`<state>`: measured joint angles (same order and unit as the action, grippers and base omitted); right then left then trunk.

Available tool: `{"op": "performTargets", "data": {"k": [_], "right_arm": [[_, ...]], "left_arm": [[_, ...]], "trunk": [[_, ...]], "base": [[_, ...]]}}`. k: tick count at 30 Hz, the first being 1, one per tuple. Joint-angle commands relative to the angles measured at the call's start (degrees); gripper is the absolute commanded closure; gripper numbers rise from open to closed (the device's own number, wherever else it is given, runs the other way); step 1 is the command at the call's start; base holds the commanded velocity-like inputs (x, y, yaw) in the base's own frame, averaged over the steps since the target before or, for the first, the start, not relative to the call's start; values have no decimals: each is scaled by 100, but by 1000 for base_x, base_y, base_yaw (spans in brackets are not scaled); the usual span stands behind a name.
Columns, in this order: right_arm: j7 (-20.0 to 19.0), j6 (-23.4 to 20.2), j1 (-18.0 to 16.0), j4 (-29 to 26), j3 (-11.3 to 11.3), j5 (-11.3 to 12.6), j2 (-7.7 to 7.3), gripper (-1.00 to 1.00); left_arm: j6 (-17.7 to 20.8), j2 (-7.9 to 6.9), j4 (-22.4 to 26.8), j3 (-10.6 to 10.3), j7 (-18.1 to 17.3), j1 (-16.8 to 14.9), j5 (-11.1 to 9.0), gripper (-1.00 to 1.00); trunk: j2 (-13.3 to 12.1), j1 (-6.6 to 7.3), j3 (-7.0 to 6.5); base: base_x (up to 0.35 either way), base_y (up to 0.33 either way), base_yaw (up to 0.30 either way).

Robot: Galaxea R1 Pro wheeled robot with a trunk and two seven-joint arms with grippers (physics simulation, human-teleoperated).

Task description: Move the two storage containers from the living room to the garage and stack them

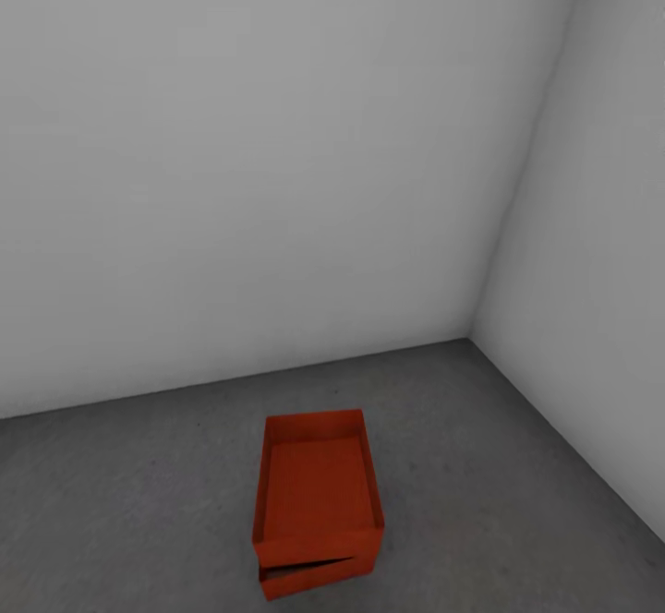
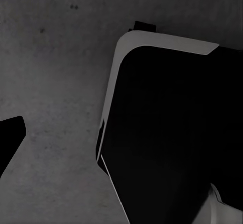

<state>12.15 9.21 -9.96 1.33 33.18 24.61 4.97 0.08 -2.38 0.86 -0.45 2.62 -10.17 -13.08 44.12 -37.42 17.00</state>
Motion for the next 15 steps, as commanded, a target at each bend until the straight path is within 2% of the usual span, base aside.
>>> {"op": "performTargets", "data": {"k": [1,15], "right_arm": [[7,28,-6,15,48,53,4,-100],[7,28,-6,16,47,53,4,-100]], "left_arm": [[1,0,2,-8,10,-2,-36,-100],[1,0,2,-8,10,0,-36,-100]], "trunk": [[5,-1,-2],[5,-1,-130]], "base": [[0,0,0],[0,0,0]]}}
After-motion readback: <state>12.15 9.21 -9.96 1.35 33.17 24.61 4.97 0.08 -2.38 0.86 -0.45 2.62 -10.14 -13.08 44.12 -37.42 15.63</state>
